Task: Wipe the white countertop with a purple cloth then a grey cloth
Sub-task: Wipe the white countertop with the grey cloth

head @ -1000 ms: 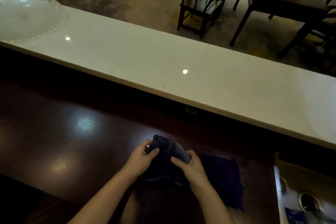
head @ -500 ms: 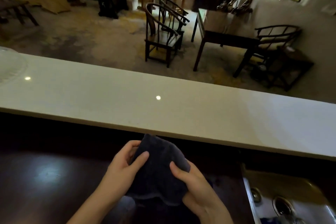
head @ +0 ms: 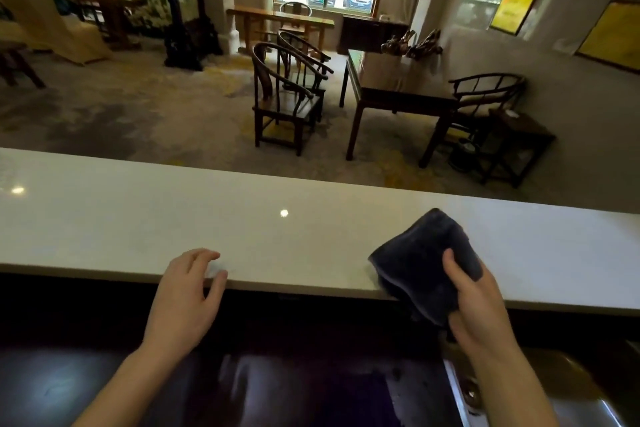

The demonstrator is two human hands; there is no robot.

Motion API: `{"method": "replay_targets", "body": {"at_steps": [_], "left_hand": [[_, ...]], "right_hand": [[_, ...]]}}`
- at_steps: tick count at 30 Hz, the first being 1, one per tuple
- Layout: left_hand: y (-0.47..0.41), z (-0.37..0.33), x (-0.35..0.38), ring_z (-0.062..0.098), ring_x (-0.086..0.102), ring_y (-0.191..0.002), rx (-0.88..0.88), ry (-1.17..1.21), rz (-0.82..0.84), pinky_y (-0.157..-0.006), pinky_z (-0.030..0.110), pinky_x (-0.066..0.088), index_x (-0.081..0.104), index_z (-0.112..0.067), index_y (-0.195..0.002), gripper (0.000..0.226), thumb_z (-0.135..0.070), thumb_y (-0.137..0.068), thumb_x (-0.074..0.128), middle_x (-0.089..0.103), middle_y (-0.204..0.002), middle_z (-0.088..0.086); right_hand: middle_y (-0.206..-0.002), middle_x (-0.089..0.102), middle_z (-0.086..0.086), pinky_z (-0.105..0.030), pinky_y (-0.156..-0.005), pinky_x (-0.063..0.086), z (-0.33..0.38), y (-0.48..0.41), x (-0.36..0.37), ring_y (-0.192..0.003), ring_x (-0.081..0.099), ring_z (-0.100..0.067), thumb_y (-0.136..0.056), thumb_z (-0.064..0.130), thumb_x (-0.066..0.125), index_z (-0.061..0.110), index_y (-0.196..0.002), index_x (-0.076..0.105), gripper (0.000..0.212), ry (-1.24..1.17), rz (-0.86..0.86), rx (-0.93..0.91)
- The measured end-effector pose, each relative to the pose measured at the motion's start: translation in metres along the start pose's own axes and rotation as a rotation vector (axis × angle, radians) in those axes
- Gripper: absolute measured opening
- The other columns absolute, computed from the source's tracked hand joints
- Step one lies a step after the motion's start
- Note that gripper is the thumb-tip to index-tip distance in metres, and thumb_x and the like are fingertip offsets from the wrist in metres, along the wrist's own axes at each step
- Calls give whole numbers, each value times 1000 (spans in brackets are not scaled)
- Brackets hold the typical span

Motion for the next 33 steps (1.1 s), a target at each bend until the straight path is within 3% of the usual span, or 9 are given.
{"method": "replay_targets", "body": {"at_steps": [3,6,9,11,13,18,23,30,33], "left_hand": [[2,5,7,34,57,-113,-24,-141,55,-98,48,47,65,-8,-116,50,-43,-87,43,65,-118,13],[4,6,13,36,58,-112,-29,-197,84,-96,50,49,67,-7,-113,55,-47,-85,40,65,-118,15],[4,5,15,38,59,-111,-25,-242,99,-95,50,49,68,-6,-110,55,-46,-86,40,65,-117,18],[4,6,15,37,59,-111,-23,-262,111,-94,50,49,68,-7,-110,54,-46,-86,40,65,-117,17],[3,6,15,36,58,-111,-18,-275,117,-94,49,49,68,-8,-111,53,-46,-86,41,64,-118,16],[4,8,16,33,57,-114,-9,-259,121,-96,47,48,66,-11,-114,49,-44,-86,43,63,-121,13],[7,5,16,31,58,-114,6,-248,125,-97,45,48,66,-11,-115,48,-42,-87,44,64,-120,12],[4,9,15,29,59,-114,-8,-217,140,-99,44,48,67,-10,-115,48,-42,-86,45,65,-122,9],[4,13,12,26,59,-116,-21,-166,135,-102,40,47,64,-10,-118,42,-33,-84,56,65,-124,7]], "right_hand": [[-113,69,7,-41,-89,54,23,-13,-27,-115,63,-26,-101,29,57,36,-109,62,12,289,-125,-148],[-116,62,1,-37,-83,50,20,-25,-37,-115,59,-30,-102,30,56,37,-122,50,22,649,-156,-262],[-140,56,-16,-52,-105,45,-17,-38,-23,-130,50,-39,-100,18,58,26,-139,47,42,1033,-32,-271],[-156,43,-16,-53,-122,23,-44,-40,-8,-149,29,-35,-99,13,58,15,-147,45,50,1246,56,-281],[-162,35,-10,-48,-125,10,-59,-37,9,-154,17,-30,-98,18,58,15,-149,44,53,1416,82,-335],[-163,33,-9,-50,-124,12,-78,-25,58,-154,15,-30,-99,25,57,16,-150,44,53,1389,84,-390],[-160,39,-13,-52,-122,17,-98,13,138,-152,24,-35,-92,21,63,16,-144,52,54,1299,237,-512],[-166,27,-7,-52,-125,9,-119,47,225,-156,11,-29,-92,28,54,24,-149,43,59,1201,431,-561],[-166,28,-7,-52,-125,8,-125,62,254,-156,10,-27,-93,29,54,22,-149,44,57,1160,530,-594]]}}
Point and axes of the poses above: each hand's wrist, its own y-axis away from the middle knuckle, its own x-axis out of the palm, z = x × y, the point moved 10 cm from there along -y, towards the middle knuckle
